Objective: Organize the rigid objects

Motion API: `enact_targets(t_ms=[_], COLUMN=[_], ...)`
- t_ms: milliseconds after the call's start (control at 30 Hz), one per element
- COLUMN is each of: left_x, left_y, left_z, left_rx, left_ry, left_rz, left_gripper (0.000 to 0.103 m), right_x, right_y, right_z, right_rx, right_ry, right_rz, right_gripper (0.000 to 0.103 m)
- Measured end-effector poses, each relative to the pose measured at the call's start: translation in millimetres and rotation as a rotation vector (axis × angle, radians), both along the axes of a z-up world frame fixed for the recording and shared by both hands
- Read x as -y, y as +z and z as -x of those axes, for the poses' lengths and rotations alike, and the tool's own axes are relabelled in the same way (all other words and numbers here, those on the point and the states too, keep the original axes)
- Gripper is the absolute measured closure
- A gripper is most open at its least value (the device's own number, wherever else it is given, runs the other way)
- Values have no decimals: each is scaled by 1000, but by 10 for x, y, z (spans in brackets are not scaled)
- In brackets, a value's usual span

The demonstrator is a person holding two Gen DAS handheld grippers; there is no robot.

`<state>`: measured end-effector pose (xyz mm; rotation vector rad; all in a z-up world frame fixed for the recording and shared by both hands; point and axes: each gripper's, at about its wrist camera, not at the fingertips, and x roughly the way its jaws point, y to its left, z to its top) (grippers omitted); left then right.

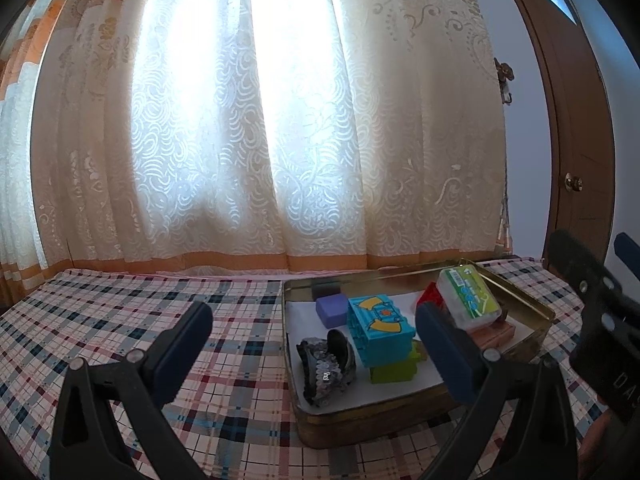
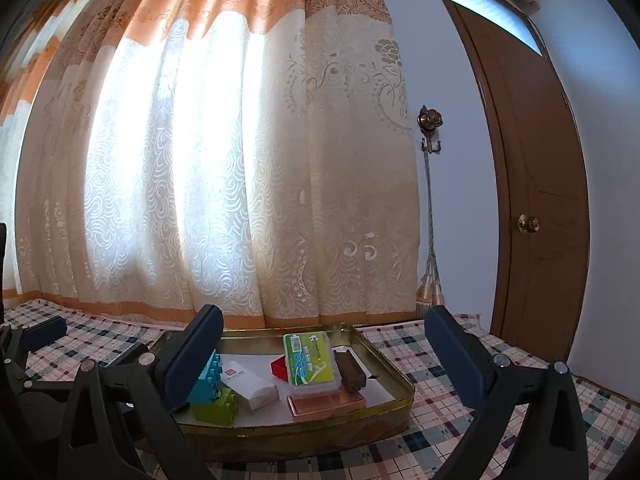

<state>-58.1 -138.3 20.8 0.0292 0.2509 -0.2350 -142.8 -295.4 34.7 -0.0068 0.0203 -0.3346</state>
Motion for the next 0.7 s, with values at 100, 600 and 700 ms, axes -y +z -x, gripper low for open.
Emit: enact_targets(t_ms=[100,600,700], left_x=[2,-26,-32], left_y=[1,-1,-1], left_z=[3,5,14], left_rx=[0,-7,-6], left_ry=[3,16,19], left_rz=[0,9,10], left_gripper=[0,0,0], right_x=[15,51,53], right_y=[-1,-11,-12], right_z=[-3,7,8], right_rx=[0,-2,-2], right_ry=[-3,-8,-6], right_rz=[-7,-30,-31], right_gripper=[1,1,1])
